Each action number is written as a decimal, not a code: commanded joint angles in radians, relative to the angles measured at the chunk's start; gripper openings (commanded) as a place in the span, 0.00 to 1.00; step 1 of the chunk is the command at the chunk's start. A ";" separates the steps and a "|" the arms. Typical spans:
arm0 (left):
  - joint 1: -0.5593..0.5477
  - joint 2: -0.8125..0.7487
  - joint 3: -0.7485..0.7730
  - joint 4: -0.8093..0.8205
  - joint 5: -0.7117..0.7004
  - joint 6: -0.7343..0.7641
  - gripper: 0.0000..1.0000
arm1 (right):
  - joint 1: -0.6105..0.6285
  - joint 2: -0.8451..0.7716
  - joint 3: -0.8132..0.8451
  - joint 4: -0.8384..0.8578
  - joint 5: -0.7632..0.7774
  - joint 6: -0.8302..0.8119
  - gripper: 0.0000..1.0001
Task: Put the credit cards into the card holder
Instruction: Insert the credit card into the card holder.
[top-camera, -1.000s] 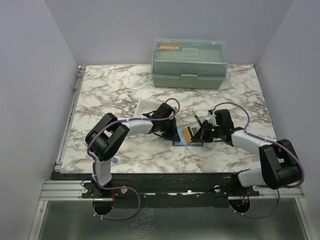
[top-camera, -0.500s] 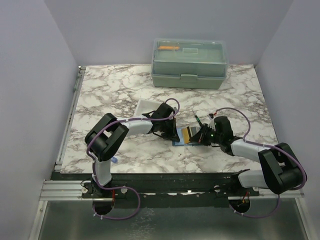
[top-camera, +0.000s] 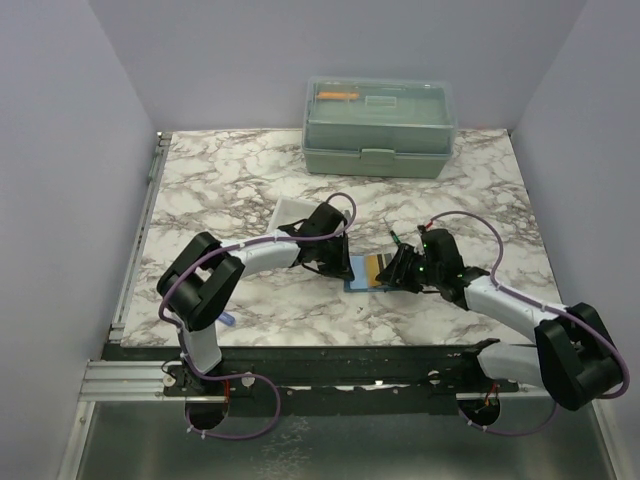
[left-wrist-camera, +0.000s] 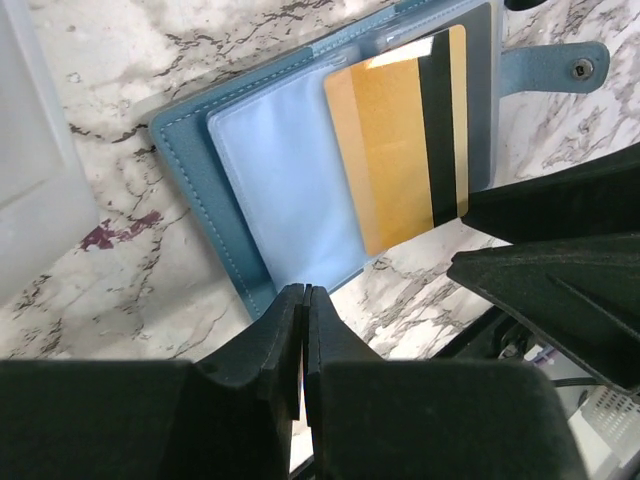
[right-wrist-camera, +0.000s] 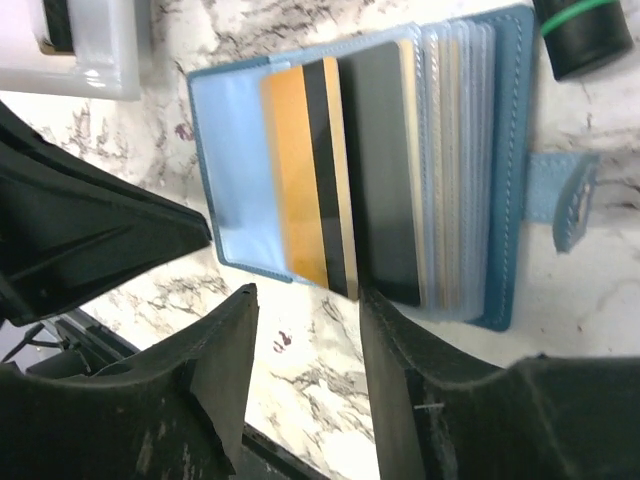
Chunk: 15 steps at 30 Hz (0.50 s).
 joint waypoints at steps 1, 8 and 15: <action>-0.003 -0.020 -0.024 -0.045 -0.056 0.035 0.09 | 0.000 -0.024 0.038 -0.208 0.064 -0.029 0.51; -0.003 -0.030 -0.037 -0.046 -0.090 0.026 0.06 | 0.000 0.026 0.163 -0.297 0.139 -0.103 0.51; -0.004 -0.023 -0.048 -0.044 -0.103 0.022 0.04 | 0.000 0.059 0.214 -0.266 0.127 -0.154 0.45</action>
